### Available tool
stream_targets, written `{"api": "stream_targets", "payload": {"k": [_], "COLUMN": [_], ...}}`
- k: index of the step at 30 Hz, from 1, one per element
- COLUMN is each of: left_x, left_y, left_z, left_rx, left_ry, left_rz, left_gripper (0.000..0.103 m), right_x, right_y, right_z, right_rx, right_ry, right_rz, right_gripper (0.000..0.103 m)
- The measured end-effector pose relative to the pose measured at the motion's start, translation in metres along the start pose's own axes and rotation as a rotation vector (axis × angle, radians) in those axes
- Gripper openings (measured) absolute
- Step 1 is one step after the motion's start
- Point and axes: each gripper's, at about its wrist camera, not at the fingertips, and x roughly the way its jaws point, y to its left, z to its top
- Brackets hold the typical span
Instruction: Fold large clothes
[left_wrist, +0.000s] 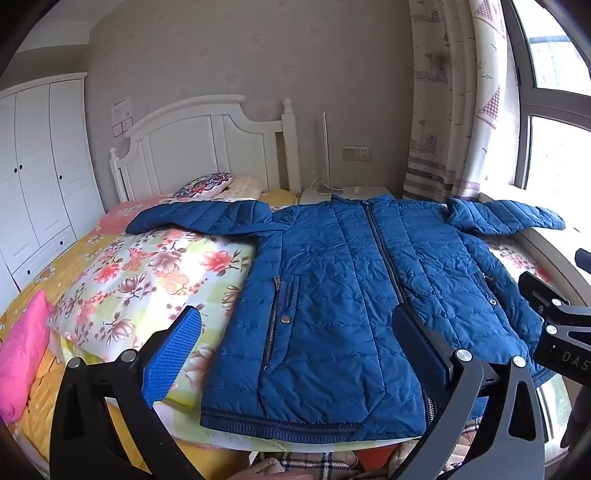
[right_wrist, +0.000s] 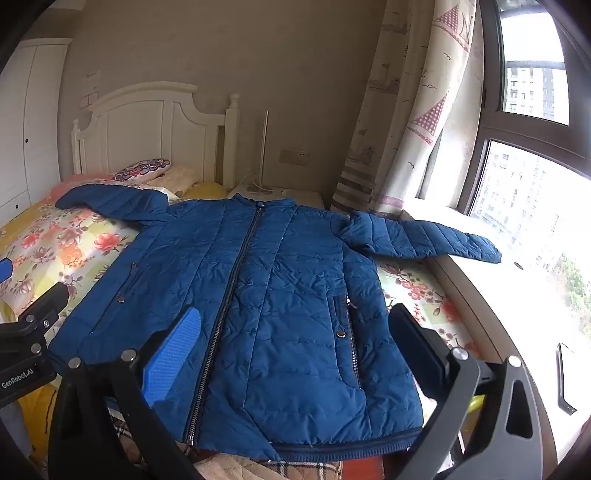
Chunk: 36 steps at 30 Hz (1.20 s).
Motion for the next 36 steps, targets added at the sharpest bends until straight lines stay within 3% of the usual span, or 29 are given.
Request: {"api": "stream_targets", "payload": {"k": [36], "left_x": [0.0022], "left_y": [0.0005], "left_z": [-0.0052], "left_rx": [0.0], "left_ry": [0.015], "left_rz": [-0.004], "left_gripper": [0.099], "right_x": [0.0004], "right_y": [0.0063], "right_z": [-0.0029], "right_rx": [-0.008], "right_ry": [0.0], "right_rz": [0.021], "right_gripper": [0.101]}}
